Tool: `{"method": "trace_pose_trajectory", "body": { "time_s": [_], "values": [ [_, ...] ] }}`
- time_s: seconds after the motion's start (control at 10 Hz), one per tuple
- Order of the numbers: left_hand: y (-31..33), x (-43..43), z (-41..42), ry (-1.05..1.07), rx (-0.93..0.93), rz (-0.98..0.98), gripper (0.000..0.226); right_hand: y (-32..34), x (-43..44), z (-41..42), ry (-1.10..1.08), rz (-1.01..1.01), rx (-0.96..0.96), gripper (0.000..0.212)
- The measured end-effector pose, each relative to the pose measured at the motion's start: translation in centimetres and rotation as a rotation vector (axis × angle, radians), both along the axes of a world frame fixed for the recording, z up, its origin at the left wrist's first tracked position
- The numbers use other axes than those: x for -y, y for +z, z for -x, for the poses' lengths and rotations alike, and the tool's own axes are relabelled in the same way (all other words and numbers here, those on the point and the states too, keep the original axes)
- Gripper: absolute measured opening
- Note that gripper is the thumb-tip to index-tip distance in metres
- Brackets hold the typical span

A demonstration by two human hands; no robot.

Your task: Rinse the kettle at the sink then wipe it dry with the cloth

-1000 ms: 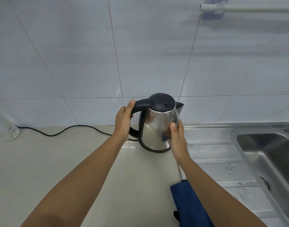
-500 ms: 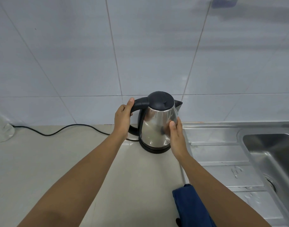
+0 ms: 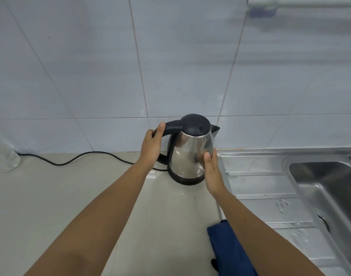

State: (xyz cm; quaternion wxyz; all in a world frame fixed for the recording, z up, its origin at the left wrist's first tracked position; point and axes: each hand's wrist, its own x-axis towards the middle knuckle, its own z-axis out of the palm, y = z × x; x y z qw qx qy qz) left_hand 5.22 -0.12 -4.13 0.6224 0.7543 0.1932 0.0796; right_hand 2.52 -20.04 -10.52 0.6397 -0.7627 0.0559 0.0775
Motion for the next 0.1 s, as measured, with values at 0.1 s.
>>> {"method": "trace_pose_trajectory", "body": {
  "time_s": [0.1],
  "values": [
    [0.54,0.47,1.39,0.028,-0.021,-0.087,0.064,0.17,0.34,0.91,0.028,0.051,0.014,0.071]
  ]
}}
